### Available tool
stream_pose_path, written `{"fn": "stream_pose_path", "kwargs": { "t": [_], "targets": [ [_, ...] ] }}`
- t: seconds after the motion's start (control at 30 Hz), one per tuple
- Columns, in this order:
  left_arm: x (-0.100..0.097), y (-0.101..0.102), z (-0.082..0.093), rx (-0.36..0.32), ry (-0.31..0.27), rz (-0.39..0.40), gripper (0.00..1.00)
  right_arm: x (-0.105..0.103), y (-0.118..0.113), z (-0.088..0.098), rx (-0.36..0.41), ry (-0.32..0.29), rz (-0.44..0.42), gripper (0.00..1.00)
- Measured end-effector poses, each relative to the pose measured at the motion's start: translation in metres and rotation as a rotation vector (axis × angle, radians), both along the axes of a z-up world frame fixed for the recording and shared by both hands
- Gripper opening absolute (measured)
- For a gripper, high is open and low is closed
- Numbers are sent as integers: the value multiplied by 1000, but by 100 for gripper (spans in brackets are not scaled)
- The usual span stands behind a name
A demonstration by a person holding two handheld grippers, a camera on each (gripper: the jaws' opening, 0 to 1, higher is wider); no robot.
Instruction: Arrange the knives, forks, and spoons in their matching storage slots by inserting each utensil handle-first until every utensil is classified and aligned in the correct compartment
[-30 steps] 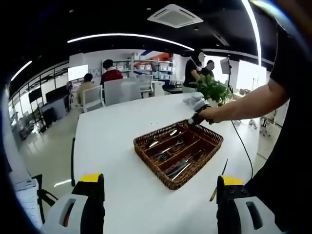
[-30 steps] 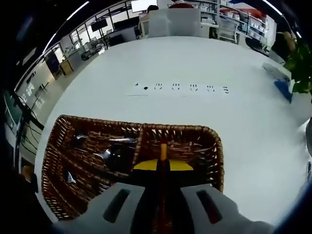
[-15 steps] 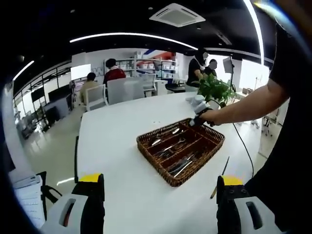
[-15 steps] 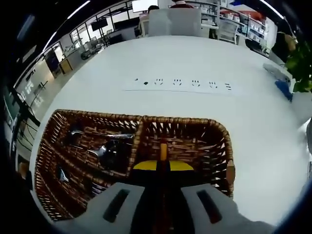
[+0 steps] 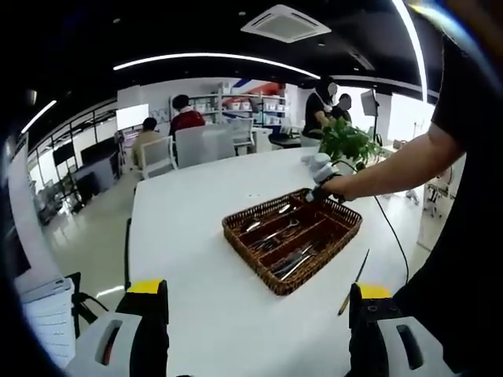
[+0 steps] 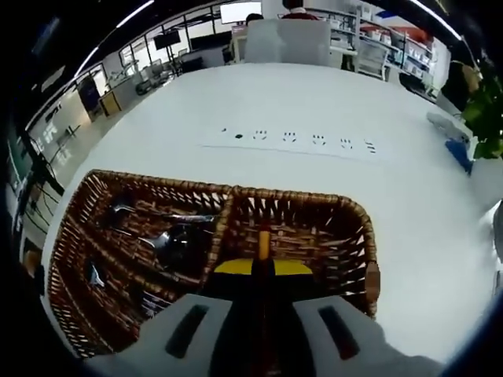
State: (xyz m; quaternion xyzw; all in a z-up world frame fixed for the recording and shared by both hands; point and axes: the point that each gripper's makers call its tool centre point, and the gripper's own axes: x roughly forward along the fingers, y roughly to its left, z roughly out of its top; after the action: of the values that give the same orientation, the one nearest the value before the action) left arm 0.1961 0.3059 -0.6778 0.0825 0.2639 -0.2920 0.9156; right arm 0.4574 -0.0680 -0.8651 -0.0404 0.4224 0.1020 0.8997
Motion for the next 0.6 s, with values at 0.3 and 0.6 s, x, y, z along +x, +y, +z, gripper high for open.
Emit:
{"fn": "stream_pose_path", "kwargs": {
  "t": [0.3,0.6],
  "targets": [
    [-1,-5,3,2,-8,-12,100,-3,-6,15,17,-41,11,20],
    [2,-16,7,-14,-22,-32,100,1,-16,49,34,-149,78,35]
  ]
}}
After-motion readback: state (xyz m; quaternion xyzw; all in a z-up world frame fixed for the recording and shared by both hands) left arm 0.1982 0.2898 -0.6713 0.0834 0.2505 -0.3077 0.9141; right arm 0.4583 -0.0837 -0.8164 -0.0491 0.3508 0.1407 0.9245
